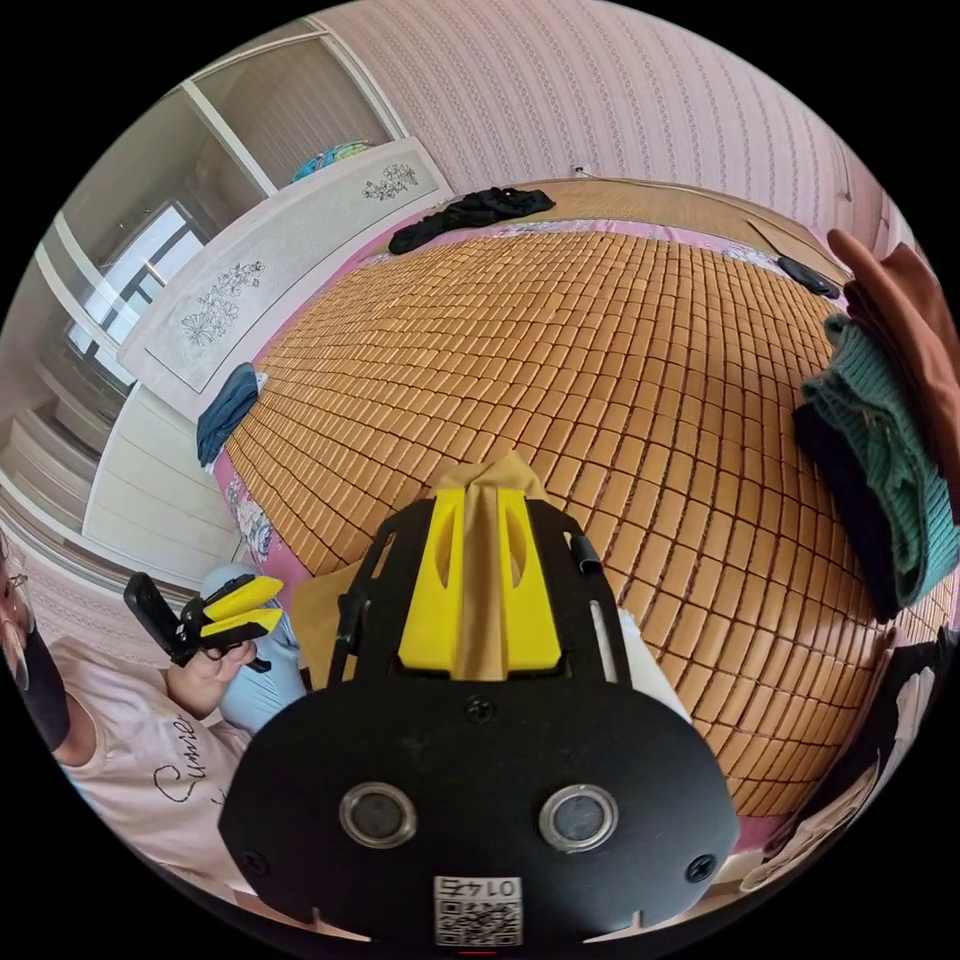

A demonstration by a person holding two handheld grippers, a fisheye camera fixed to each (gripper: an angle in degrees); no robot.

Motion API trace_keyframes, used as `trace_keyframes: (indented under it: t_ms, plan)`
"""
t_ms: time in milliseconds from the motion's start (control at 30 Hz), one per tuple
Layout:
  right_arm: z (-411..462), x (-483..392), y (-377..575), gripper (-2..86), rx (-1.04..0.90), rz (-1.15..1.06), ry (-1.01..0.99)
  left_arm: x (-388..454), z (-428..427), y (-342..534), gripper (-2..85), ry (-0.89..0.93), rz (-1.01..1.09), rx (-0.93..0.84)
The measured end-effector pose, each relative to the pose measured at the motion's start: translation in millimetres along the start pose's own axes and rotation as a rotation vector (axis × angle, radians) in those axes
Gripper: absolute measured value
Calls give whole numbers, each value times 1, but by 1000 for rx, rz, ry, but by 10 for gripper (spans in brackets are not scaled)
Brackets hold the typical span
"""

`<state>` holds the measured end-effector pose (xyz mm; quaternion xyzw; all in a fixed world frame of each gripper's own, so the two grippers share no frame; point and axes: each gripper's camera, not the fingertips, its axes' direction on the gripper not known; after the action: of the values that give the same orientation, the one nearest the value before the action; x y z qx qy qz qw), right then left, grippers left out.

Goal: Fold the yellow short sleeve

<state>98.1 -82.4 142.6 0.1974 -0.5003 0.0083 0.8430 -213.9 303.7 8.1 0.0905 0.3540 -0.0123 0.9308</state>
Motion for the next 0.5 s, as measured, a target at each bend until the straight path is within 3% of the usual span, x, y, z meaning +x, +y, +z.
trace_keyframes:
  t_ms: [100,167,300,500]
  plan:
    - [16,2,-15,74,-38,3,-26,-11,21,2,3,41,20,-108]
    - [24,0,-21,75,-54,-17,-57,-21,11,6,-6,80,-9,-79]
    - [42,-6,-34,75,-95,-56,25,-30,1,11,-8,30,7,-101]
    - [21,4,-38,86,-7,-63,-23,-40,-25,13,21,-42,-28,-59]
